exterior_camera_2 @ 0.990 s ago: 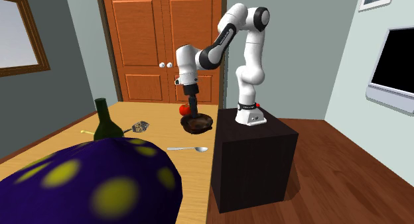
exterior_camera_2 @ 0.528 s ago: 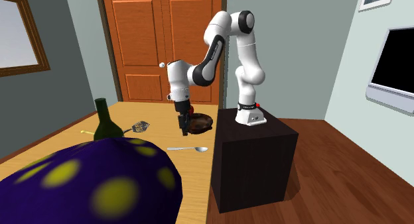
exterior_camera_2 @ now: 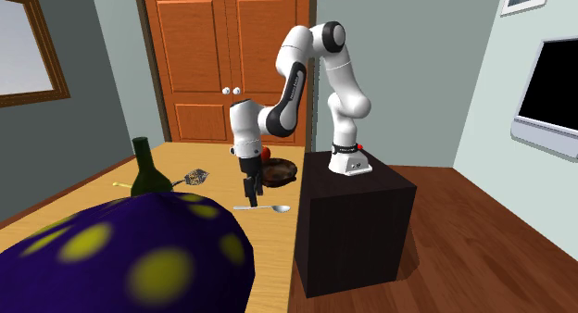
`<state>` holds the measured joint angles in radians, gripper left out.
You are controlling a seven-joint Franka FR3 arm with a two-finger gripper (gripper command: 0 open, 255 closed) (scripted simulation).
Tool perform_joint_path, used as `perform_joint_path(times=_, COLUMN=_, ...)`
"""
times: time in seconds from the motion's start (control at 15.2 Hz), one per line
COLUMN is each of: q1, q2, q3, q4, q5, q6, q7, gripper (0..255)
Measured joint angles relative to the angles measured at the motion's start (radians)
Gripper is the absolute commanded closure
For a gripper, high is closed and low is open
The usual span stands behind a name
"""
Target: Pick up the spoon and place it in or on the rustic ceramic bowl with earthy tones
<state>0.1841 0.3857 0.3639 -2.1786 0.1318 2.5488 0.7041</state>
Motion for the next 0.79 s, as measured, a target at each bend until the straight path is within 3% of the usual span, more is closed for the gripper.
perform_joint_path(times=0.59, q1=0.016, q2=0.045, q3=-0.009, q4=0.007, q5=-0.014, q6=0.038, q7=0.011, gripper=0)
perform_joint_path(times=0.66, q1=0.016, q2=0.045, q3=-0.009, q4=0.007, q5=-0.014, q6=0.039, q7=0.011, gripper=255)
perform_joint_path(times=0.79, q1=0.014, q2=0.042, q3=-0.011, q4=0.007, q5=-0.014, q6=0.033, q7=0.012, gripper=255)
